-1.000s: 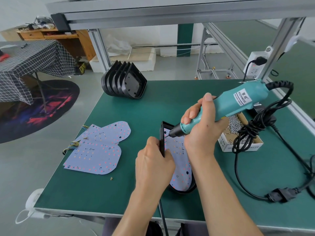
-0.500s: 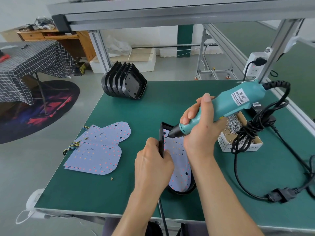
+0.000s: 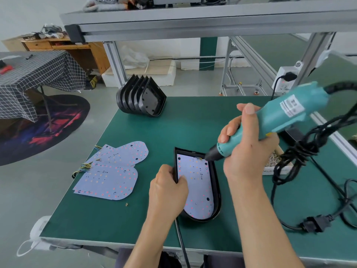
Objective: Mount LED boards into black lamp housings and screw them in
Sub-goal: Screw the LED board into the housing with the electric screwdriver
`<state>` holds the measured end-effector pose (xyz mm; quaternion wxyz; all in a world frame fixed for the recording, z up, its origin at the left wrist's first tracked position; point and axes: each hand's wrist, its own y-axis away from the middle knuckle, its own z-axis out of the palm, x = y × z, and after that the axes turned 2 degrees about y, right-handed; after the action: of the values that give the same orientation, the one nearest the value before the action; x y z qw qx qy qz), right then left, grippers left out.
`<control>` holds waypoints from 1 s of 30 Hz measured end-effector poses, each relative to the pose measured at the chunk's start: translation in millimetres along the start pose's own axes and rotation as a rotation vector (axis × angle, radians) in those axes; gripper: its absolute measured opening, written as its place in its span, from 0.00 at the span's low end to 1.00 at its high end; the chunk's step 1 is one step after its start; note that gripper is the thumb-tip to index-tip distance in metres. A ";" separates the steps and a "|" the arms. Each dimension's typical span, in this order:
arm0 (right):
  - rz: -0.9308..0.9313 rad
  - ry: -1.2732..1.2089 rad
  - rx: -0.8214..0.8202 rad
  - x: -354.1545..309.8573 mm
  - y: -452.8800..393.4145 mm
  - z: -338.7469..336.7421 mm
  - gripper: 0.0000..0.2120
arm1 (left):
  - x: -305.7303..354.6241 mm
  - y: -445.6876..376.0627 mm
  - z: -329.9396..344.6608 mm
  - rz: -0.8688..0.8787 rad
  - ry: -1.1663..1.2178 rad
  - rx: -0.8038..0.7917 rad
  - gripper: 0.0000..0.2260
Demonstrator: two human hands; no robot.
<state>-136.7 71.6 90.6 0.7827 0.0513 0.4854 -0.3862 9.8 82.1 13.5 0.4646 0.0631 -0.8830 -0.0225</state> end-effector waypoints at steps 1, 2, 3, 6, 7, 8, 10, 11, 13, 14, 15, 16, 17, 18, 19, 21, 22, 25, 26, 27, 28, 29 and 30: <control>0.053 0.068 0.010 -4.7 -2.3 -5.3 0.14 | -1.2 1.6 0.2 -0.006 0.018 -0.002 0.04; 0.110 0.179 -0.001 -7.8 -5.0 -11.8 0.16 | -2.3 3.0 0.2 -0.002 0.030 -0.001 0.04; 0.174 0.323 -0.040 -9.2 -6.9 -20.1 0.17 | -3.2 3.7 -0.1 0.005 0.035 0.001 0.05; 0.375 0.710 -0.214 -7.7 -1.1 -50.8 0.17 | -5.4 4.2 -1.2 0.023 0.028 0.032 0.07; 0.411 0.834 -0.271 -5.5 2.4 -60.2 0.15 | -6.0 4.8 -1.9 0.028 0.034 0.047 0.07; 0.426 0.965 -0.317 -2.0 5.9 -68.3 0.13 | -6.3 5.5 -2.5 0.029 0.043 0.057 0.07; 0.404 1.203 -0.389 5.9 11.7 -78.8 0.12 | -6.8 5.0 -4.3 0.024 0.062 0.060 0.07; 0.379 1.309 -0.420 10.1 13.7 -80.5 0.13 | -7.1 3.7 -5.6 0.018 0.073 0.056 0.07; 0.319 1.485 -0.463 19.1 17.8 -78.2 0.16 | -7.2 -0.2 -9.3 -0.008 0.116 0.026 0.05; 0.292 1.556 -0.476 24.0 19.7 -76.1 0.17 | -6.4 -1.9 -11.3 -0.030 0.147 0.003 0.05; 0.272 1.619 -0.491 28.9 21.3 -74.1 0.18 | -5.5 -2.9 -13.0 -0.051 0.184 -0.014 0.05; 0.252 1.684 -0.505 32.7 23.1 -71.7 0.19 | -5.4 -3.0 -14.7 -0.065 0.217 -0.022 0.06; 0.217 1.747 -0.512 36.0 24.2 -69.5 0.19 | -5.4 -2.8 -16.6 -0.067 0.242 -0.016 0.06; 0.179 1.808 -0.516 38.0 24.0 -67.8 0.20 | -4.8 -2.4 -18.8 -0.060 0.262 -0.002 0.06; 0.146 1.863 -0.520 39.3 23.4 -66.9 0.20 | -4.3 -2.3 -20.8 -0.044 0.286 0.016 0.05; 0.126 1.909 -0.523 42.4 21.1 -68.7 0.22 | -0.9 -1.1 -27.0 -0.008 0.361 0.042 0.04; 0.128 1.907 -0.530 44.2 20.8 -70.3 0.22 | 2.0 -0.5 -30.5 0.008 0.410 0.050 0.05; 0.137 1.909 -0.556 44.8 28.1 -71.8 0.23 | 15.8 2.9 -43.9 0.037 0.576 0.053 0.05; 0.128 1.921 -0.558 41.5 31.4 -72.2 0.25 | 21.8 5.4 -49.7 0.046 0.626 0.046 0.04; 0.116 1.945 -0.547 36.4 32.7 -72.8 0.27 | 26.7 7.4 -54.7 0.059 0.682 0.040 0.04; 0.086 1.955 -0.519 28.5 37.0 -72.8 0.29 | 30.8 9.9 -60.2 0.073 0.738 0.037 0.03; 0.030 1.862 -0.480 21.1 45.5 -72.7 0.30 | 34.3 12.3 -65.7 0.088 0.784 0.041 0.03; -0.019 1.724 -0.472 13.5 60.7 -73.3 0.28 | 38.6 15.1 -71.9 0.101 0.821 0.048 0.04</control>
<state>-146.7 139.7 23.6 0.1328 0.1574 0.9723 -0.1101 46.0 93.3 87.4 0.7772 0.0341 -0.6265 0.0478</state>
